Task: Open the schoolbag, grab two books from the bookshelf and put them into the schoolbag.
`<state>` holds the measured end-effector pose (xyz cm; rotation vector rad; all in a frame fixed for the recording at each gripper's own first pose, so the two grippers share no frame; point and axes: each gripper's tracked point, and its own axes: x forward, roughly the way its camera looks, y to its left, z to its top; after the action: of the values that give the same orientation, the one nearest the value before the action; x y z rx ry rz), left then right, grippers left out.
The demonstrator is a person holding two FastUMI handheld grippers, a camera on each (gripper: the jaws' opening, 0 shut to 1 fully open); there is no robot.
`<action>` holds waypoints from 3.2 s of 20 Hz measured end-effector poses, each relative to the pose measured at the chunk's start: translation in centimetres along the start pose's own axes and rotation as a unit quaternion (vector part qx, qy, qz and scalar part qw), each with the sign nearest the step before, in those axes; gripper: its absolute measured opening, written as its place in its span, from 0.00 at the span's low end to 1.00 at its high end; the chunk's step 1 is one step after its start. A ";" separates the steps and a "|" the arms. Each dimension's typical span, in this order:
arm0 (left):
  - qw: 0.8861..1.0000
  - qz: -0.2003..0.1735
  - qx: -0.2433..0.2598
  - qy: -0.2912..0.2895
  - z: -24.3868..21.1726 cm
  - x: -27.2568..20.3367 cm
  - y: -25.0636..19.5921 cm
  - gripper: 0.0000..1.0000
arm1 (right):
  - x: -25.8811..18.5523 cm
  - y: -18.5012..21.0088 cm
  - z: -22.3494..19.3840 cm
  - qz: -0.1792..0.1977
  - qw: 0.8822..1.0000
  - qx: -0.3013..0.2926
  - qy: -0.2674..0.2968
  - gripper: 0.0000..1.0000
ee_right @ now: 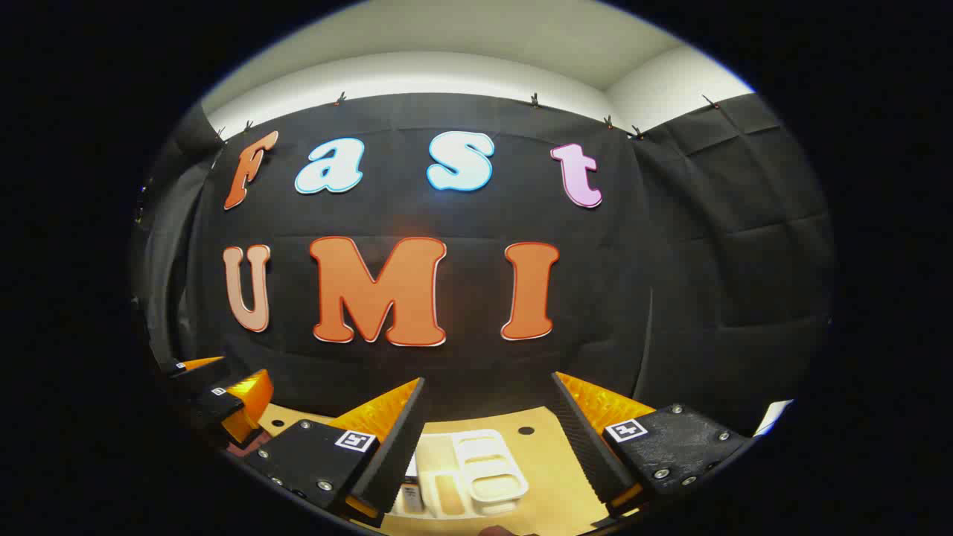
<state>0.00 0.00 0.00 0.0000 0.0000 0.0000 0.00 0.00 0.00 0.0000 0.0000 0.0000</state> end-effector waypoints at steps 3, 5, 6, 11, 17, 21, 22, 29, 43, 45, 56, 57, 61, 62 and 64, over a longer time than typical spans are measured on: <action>1.000 0.016 0.007 -0.006 0.3 -0.7 -1.6 0.94 | 1.2 -3.5 1.6 -0.005 0.999 -0.038 -0.024 1.00; 1.000 0.028 0.009 -0.010 0.5 -1.0 -2.7 0.95 | 1.9 -7.2 2.8 -0.023 0.998 -0.053 -0.038 0.96; 0.999 0.030 0.009 -0.011 0.5 -1.2 -3.4 0.95 | 2.0 -8.5 3.4 -0.023 0.997 -0.059 -0.044 0.96; 0.999 0.040 0.008 -0.003 -0.4 -1.4 -6.2 0.94 | 1.4 -16.6 6.9 -0.074 0.989 -0.106 -0.069 0.96; 0.999 0.034 0.012 0.016 -1.8 -1.4 -7.4 0.95 | -0.7 -21.1 10.6 -0.120 0.981 -0.112 -0.101 0.95; 0.999 0.038 0.025 0.002 -1.0 -2.0 -6.4 0.95 | -0.6 -15.0 6.0 -0.059 0.996 -0.021 -0.058 0.98; 0.999 0.041 0.028 0.000 -1.0 -2.2 -5.9 0.95 | -0.6 -13.2 4.7 -0.044 0.998 -0.007 -0.046 1.00; 0.997 0.064 0.043 -0.010 -0.7 -3.0 -2.4 0.94 | -0.4 -3.9 -0.4 0.036 0.999 0.025 0.015 0.96; 0.999 0.021 0.023 0.003 -1.7 -2.7 -2.7 0.95 | -4.6 -3.3 8.6 -0.015 0.997 -0.014 -0.069 0.96; 0.999 0.025 0.028 -0.003 -1.1 -3.0 -1.5 0.95 | -4.8 0.4 7.8 0.018 0.996 -0.039 -0.072 0.96; 0.996 0.072 0.040 -0.016 0.1 -5.0 3.3 0.95 | -3.7 5.0 3.9 0.079 0.997 -0.006 -0.025 0.96; 0.996 0.073 0.040 -0.020 0.4 -5.0 3.2 0.94 | -3.5 5.1 3.5 0.082 0.996 -0.005 -0.023 0.96; 0.996 0.068 0.036 -0.036 1.0 -5.3 2.9 0.95 | -2.6 5.4 1.2 0.089 0.996 -0.004 -0.004 0.96; 0.996 0.067 0.038 -0.038 1.3 -5.4 2.9 0.95 | -2.4 5.4 0.6 0.091 0.996 -0.003 0.001 0.96; 0.996 0.070 0.046 -0.044 1.6 -5.6 3.3 0.95 | -2.1 5.6 -0.1 0.097 0.995 -0.001 0.009 1.00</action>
<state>-5.57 3.28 1.59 0.0931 -0.0878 0.1394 -2.05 5.64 -0.12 -0.0023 0.0173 0.1936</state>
